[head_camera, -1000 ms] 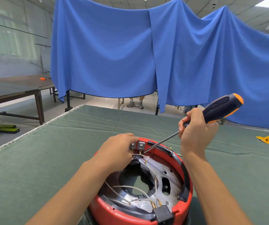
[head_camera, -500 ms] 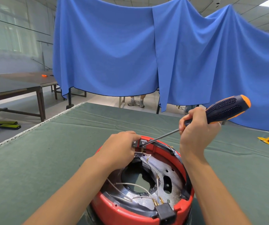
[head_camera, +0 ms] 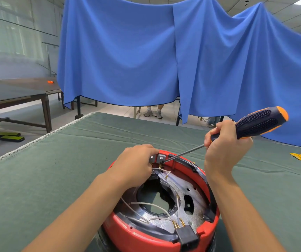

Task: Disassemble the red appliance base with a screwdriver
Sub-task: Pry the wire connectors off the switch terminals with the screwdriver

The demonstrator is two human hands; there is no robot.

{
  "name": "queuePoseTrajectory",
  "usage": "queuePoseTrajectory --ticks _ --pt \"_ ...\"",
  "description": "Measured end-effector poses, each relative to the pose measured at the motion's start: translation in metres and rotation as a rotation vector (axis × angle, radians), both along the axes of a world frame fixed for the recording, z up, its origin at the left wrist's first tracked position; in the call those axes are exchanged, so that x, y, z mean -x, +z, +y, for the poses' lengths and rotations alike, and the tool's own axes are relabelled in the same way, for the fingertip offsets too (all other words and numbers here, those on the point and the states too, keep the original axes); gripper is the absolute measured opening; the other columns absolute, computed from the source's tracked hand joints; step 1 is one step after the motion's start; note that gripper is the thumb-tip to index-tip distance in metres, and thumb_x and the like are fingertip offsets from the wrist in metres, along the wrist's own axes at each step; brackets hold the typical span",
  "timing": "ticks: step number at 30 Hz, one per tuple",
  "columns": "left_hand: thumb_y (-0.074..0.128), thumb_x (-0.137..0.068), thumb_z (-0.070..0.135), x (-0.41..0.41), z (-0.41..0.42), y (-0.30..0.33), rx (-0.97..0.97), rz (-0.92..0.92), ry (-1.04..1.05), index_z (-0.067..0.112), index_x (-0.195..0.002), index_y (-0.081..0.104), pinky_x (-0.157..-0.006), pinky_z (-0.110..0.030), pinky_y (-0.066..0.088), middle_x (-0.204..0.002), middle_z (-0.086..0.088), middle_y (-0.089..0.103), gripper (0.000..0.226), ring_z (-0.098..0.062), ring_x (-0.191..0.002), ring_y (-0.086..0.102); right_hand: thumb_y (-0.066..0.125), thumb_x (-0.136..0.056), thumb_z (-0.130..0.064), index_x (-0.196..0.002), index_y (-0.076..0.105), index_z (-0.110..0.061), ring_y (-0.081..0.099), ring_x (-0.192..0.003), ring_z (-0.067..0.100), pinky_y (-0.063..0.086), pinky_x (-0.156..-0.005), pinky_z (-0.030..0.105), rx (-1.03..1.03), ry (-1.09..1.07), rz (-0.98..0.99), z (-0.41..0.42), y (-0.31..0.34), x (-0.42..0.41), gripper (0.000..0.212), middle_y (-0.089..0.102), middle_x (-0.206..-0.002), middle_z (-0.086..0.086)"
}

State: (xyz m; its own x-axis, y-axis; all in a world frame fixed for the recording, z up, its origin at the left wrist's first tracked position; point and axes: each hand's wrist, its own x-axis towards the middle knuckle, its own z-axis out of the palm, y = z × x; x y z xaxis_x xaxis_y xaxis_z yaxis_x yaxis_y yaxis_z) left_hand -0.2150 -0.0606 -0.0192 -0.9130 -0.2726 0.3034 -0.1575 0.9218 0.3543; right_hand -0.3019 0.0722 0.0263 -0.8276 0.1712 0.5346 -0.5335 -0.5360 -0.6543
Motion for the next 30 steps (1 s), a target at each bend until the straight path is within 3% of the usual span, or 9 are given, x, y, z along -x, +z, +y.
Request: queuePoseTrajectory --ticks 5,13,22,30 --pt "0.045 -0.082 0.002 0.001 0.001 0.002 -0.015 -0.017 0.013 0.025 -0.131 0.054 -0.097 -0.034 0.04 -0.127 0.008 0.057 0.055 -0.019 -0.119 0.05 0.049 -0.065 -0.01 -0.053 0.033 -0.012 0.026 -0.047 0.022 0.023 -0.04 0.014 -0.014 0.015 -0.074 -0.003 0.006 0.006 0.02 0.026 -0.04 -0.004" --pt "0.044 -0.083 0.001 0.002 0.0 0.001 -0.032 -0.014 0.022 0.026 -0.132 0.053 -0.1 -0.035 0.04 -0.131 0.009 0.055 0.056 -0.019 -0.121 0.049 0.049 -0.061 -0.016 -0.048 0.03 -0.011 0.025 -0.035 0.018 0.019 -0.042 0.014 -0.004 -0.011 -0.225 -0.005 0.008 0.027 0.023 0.029 -0.037 -0.004" --pt "0.044 -0.085 0.0 0.002 0.0 0.001 -0.052 -0.006 0.038 0.026 -0.134 0.051 -0.106 -0.036 0.036 -0.137 0.009 0.051 0.056 -0.017 -0.127 0.045 0.048 -0.058 -0.017 -0.05 0.029 -0.014 0.026 -0.035 0.018 0.02 -0.042 0.014 0.015 0.001 -0.299 -0.006 0.008 0.043 0.021 0.029 -0.038 -0.003" --pt "0.043 -0.082 0.0 0.003 -0.002 -0.001 -0.083 0.004 0.051 0.027 -0.13 0.056 -0.102 -0.036 0.04 -0.132 0.011 0.056 0.057 -0.017 -0.123 0.049 0.049 -0.074 -0.006 -0.05 0.032 -0.014 0.025 -0.039 0.018 0.02 -0.043 0.015 0.032 0.037 -0.37 -0.006 0.006 0.058 0.03 0.031 -0.04 -0.004"
